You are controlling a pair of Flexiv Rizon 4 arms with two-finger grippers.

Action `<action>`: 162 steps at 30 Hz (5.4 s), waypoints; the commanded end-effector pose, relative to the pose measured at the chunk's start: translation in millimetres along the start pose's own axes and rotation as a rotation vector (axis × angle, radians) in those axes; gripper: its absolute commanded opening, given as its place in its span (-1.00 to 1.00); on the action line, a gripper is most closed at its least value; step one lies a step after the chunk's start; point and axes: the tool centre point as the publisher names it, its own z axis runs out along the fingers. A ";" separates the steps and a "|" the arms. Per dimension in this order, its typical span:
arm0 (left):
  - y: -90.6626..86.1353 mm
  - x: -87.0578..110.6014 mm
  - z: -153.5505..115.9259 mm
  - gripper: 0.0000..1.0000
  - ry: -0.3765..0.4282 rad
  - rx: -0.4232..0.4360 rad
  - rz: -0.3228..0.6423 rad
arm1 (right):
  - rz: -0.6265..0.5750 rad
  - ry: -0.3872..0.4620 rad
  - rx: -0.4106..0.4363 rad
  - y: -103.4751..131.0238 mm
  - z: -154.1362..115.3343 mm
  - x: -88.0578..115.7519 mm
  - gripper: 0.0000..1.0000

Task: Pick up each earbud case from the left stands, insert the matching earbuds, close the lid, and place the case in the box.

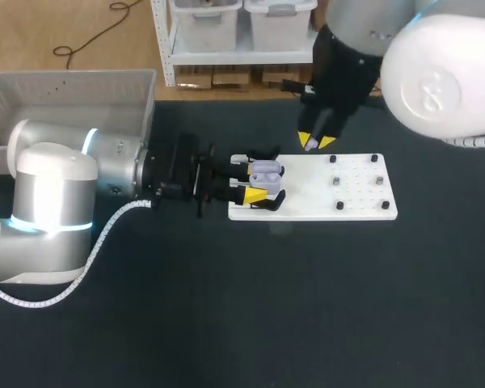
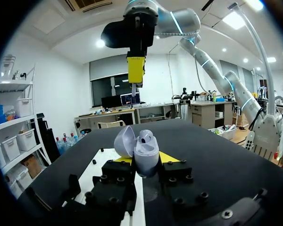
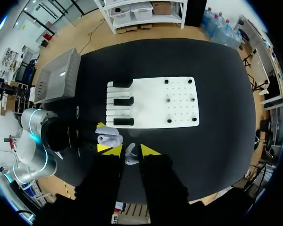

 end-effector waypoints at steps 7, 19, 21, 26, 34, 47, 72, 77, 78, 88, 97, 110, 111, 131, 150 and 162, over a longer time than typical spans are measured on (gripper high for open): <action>-1.1 0.7 -0.4 -1.00 -0.002 -0.004 0.003 | -0.001 0.011 0.003 1.9 0.6 -3.6 -1.00; -1.1 0.7 -0.4 -1.00 -0.002 -0.004 0.003 | -0.256 0.039 0.010 31.0 8.1 3.0 -1.00; -1.1 0.7 -0.4 -1.00 -0.002 -0.004 0.003 | -0.343 0.058 0.002 35.9 11.6 6.6 -1.00; -1.1 0.7 -0.4 -1.00 -0.002 -0.004 0.003 | -0.441 0.075 -0.008 41.5 19.2 11.3 -1.00; -1.1 0.7 -0.4 -1.00 -0.002 -0.004 0.003 | -0.520 0.110 -0.113 45.7 27.6 13.7 -1.00; -1.1 0.7 -0.4 -1.00 -0.002 -0.004 0.003 | -0.581 0.174 -0.105 57.2 46.3 16.3 -1.00; -1.1 0.7 -0.4 -1.00 -0.002 -0.004 0.003 | -0.574 0.222 -0.071 55.8 61.5 16.2 -1.00; -1.1 0.7 -0.4 -1.00 -0.002 -0.004 0.003 | -0.561 0.220 -0.067 53.5 63.3 15.1 -1.00; -1.1 0.7 -0.4 -1.00 -0.002 -0.004 0.003 | -0.560 0.219 -0.068 53.5 63.4 15.1 -1.00; -1.1 0.7 -0.4 -1.00 -0.002 -0.004 0.003 | -0.556 0.208 -0.068 53.1 65.4 13.7 -1.00; -1.1 0.7 -0.4 -1.00 -0.002 -0.004 0.003 | -0.554 0.205 -0.052 54.4 68.4 12.4 -1.00; -1.1 0.7 -0.4 -1.00 -0.002 -0.004 0.003 | -0.550 0.197 -0.040 57.2 70.4 10.3 -1.00; -1.1 0.7 -0.4 -1.00 -0.002 -0.004 0.003 | -0.551 0.198 -0.039 57.7 70.7 10.3 -1.00; -1.1 0.7 -0.4 -1.00 -0.002 -0.004 0.003 | -0.461 0.129 -0.066 49.5 21.9 16.0 1.00; -1.1 0.7 -0.4 -1.00 -0.002 -0.004 0.003 | 0.074 -0.049 0.126 5.2 83.0 -54.1 1.00; -1.1 0.7 -0.4 -1.00 -0.002 -0.004 0.003 | 0.055 -0.001 0.163 1.3 85.8 -30.3 1.00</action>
